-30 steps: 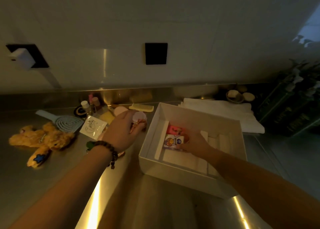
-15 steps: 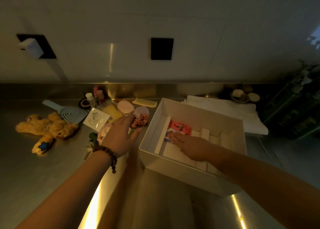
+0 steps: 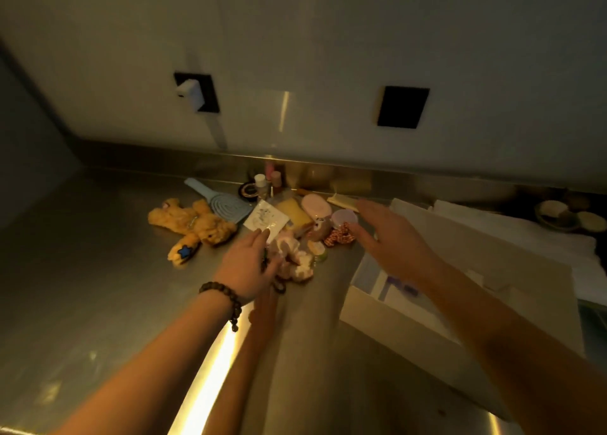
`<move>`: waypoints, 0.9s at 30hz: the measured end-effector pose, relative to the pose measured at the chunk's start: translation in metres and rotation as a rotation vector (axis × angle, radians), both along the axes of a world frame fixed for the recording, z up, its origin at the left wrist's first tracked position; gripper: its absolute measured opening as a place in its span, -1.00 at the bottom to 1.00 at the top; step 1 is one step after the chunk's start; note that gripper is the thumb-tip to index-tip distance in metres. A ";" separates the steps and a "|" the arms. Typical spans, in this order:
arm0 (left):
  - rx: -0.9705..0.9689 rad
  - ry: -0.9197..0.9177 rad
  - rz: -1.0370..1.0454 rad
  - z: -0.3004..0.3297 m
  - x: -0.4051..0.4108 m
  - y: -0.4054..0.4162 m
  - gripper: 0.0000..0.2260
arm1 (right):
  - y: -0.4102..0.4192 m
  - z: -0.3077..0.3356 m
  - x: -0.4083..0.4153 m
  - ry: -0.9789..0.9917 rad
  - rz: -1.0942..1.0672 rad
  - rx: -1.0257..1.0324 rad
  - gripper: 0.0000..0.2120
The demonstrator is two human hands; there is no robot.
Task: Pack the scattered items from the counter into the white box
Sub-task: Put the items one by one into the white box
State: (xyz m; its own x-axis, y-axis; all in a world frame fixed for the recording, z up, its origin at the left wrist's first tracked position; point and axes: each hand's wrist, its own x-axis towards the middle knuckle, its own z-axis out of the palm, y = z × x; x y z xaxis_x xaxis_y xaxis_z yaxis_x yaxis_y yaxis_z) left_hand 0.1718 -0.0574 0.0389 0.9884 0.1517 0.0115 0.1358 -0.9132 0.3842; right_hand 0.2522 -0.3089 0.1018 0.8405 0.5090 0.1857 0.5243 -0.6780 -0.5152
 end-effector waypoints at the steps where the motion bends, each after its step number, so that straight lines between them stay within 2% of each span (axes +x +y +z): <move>1: 0.010 0.002 0.010 -0.001 -0.002 0.015 -0.40 | 0.017 -0.001 -0.001 -0.006 0.037 -0.014 -0.61; 5: 0.027 -0.019 0.015 -0.009 -0.011 0.076 -0.41 | 0.090 -0.028 -0.005 0.021 0.109 -0.086 -0.73; 10: 0.022 0.012 -0.048 -0.025 -0.011 0.135 -0.39 | 0.155 -0.084 -0.009 0.215 -0.034 -0.381 -0.40; 12: 0.013 0.031 -0.109 -0.030 -0.009 0.147 -0.38 | 0.167 -0.102 -0.017 0.247 -0.100 -0.386 -0.42; 16: -0.007 0.029 -0.236 -0.032 -0.003 0.152 -0.36 | 0.178 -0.107 -0.029 0.183 -0.235 -0.255 -0.61; 19: -0.054 0.017 -0.315 -0.029 0.006 0.149 -0.32 | 0.181 -0.090 -0.032 0.328 -0.326 -0.017 -0.69; 22: -0.169 -0.001 -0.396 -0.022 0.022 0.140 -0.26 | 0.189 -0.066 -0.036 0.428 -0.282 0.294 -0.73; 25: -0.340 0.012 -0.472 -0.012 0.039 0.128 -0.17 | 0.199 -0.055 -0.034 0.510 -0.215 0.462 -0.72; 27: -0.446 0.028 -0.494 -0.007 0.048 0.122 -0.20 | 0.202 -0.056 -0.030 0.553 -0.222 0.561 -0.76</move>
